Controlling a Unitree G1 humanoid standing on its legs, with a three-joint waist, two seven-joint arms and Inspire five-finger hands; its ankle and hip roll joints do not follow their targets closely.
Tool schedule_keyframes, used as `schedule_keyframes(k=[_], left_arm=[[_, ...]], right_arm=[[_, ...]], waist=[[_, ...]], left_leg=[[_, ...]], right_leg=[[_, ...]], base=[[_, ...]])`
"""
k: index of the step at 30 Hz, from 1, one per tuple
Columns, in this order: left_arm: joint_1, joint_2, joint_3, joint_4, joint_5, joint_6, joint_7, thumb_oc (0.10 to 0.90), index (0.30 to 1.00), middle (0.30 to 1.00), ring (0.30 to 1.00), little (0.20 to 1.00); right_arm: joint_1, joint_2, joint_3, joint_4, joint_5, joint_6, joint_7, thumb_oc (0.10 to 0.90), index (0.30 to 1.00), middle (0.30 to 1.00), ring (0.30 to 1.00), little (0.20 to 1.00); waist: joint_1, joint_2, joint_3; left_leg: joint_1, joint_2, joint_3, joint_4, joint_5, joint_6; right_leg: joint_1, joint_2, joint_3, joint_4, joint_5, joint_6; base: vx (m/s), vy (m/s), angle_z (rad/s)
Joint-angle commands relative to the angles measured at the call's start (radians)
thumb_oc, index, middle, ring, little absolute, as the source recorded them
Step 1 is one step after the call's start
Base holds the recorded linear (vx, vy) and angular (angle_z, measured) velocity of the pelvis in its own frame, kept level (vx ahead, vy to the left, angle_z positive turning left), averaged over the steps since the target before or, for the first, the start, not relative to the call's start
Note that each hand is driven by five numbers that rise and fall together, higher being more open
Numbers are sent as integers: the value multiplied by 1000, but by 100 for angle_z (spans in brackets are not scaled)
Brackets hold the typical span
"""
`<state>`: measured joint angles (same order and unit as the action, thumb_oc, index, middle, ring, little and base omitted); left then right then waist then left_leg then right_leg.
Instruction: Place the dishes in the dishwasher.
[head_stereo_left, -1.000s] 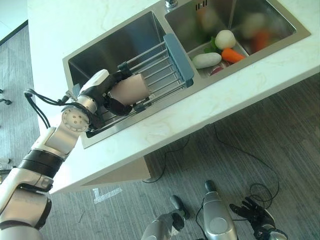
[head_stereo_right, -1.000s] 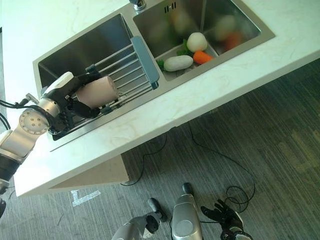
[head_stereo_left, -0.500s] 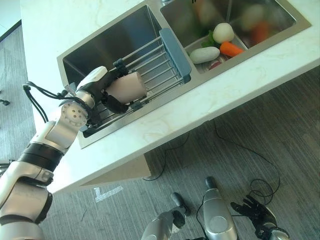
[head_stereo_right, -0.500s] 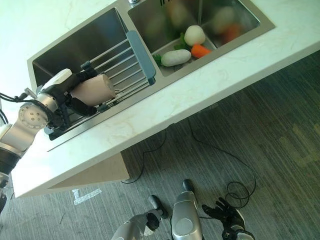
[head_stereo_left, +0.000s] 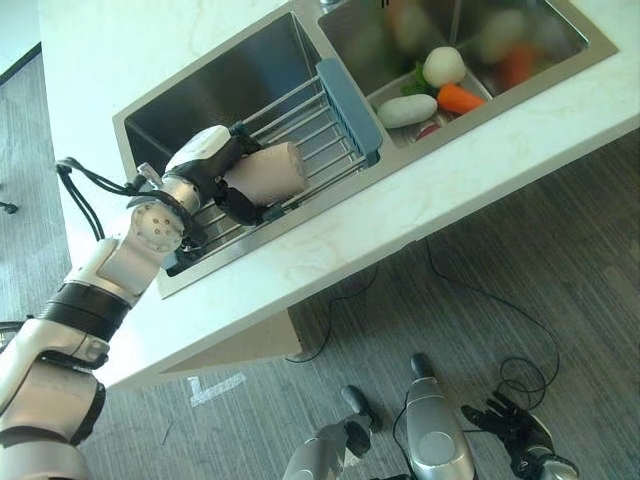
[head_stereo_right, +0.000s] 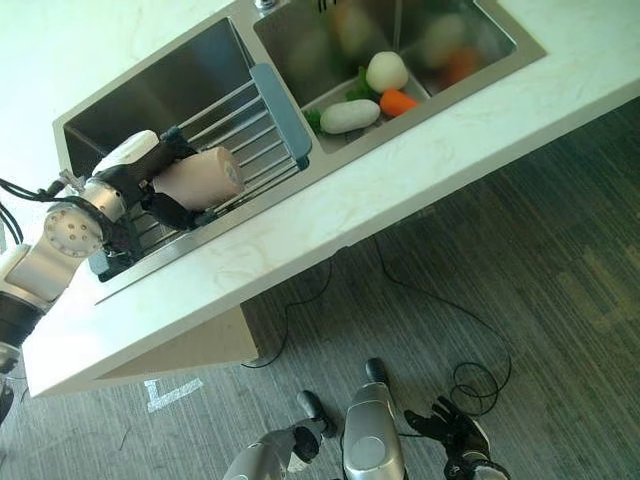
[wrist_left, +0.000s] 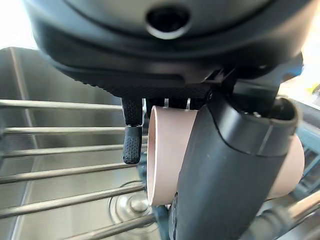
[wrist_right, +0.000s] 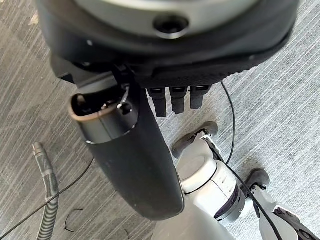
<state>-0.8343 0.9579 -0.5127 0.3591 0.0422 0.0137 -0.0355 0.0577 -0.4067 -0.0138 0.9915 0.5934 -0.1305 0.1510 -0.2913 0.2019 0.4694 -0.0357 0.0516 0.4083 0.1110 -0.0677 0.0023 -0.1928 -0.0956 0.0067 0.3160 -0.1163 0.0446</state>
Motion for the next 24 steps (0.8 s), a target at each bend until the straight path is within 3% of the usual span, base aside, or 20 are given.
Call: schedule_keyframes(k=[1, 5, 8, 13, 15, 18, 20, 22, 23, 24], left_arm=[[13, 37, 170, -28, -40, -44, 250, 400, 300, 300, 300, 300], [139, 61, 318, -75, -2, -99, 308, 400, 300, 300, 300, 300], [213, 102, 398, -122, 60, -104, 382, 400, 300, 300, 300, 300], [384, 167, 577, -173, 51, -103, 493, 400, 300, 300, 300, 300], [482, 186, 670, -184, 38, -113, 517, 400, 300, 300, 300, 300], [640, 173, 821, -185, 3, -138, 544, 400, 300, 300, 300, 300], [678, 138, 852, -187, -12, -172, 534, 400, 300, 300, 300, 300], [679, 101, 851, -198, -11, -196, 521, 400, 300, 300, 300, 300], [683, 40, 835, -232, 19, -182, 529, 400, 300, 300, 300, 300], [689, 22, 835, -248, 23, -181, 526, 400, 300, 300, 300, 300]], right_arm=[[67, 8, -8, 15, 20, -35, -12, 800, 900, 900, 900, 900], [69, 24, -7, 35, 2, -31, -22, 800, 900, 900, 900, 900], [64, 35, -19, 53, 30, -12, -5, 800, 900, 900, 900, 900], [30, 37, 12, 85, -86, -4, 15, 800, 900, 900, 900, 900], [8, 31, 27, 107, -130, 17, 12, 800, 900, 900, 900, 900], [-11, 19, 39, 154, -252, 50, 13, 800, 900, 900, 900, 900], [-10, 22, 44, 161, -293, 44, 3, 800, 900, 900, 900, 900], [-14, 25, 44, 168, -271, 39, -13, 800, 900, 900, 900, 900], [-31, 36, 42, 177, -246, 43, -30, 800, 900, 900, 900, 900], [-35, 41, 39, 176, -231, 42, -33, 800, 900, 900, 900, 900]], waist=[[26, -17, -140], [72, -30, -196], [111, -36, -229], [203, -46, -259], [239, -49, -265], [290, -38, -253], [295, -37, -242], [293, -41, -237], [317, -66, -230], [326, -73, -227]], left_leg=[[-77, 67, -78, 189, -164, -39], [-51, 79, -95, 189, -166, -44], [-37, 78, -127, 189, -167, -46], [-27, 42, -217, 189, -169, -45], [-34, 51, -234, 189, -159, -56], [-82, 102, -230, 189, -100, -100], [-89, 122, -192, 189, -95, -113], [-83, 142, -133, 189, -83, -104], [-49, 116, -104, 189, -94, -69], [-40, 114, -84, 189, -99, -61]], right_leg=[[15, -55, -114, -16, -93, 74], [63, -55, -157, -16, -122, 57], [96, -47, -180, -16, -145, 42], [148, -32, -220, -16, -181, 16], [163, -29, -255, -16, -194, 8], [190, -33, -337, -16, -209, -7], [211, -46, -376, -16, -227, -9], [217, -61, -426, -16, -221, -19], [222, -84, -470, -16, -204, -29], [227, -91, -488, -16, -199, -31]], base=[[22, -48, 8], [19, -54, 18], [34, -64, 33], [36, -99, 34], [17, -163, 47], [-62, -74, 81], [-143, 20, 143], [-233, 139, 206], [-212, 257, 226], [-172, 312, 232]])
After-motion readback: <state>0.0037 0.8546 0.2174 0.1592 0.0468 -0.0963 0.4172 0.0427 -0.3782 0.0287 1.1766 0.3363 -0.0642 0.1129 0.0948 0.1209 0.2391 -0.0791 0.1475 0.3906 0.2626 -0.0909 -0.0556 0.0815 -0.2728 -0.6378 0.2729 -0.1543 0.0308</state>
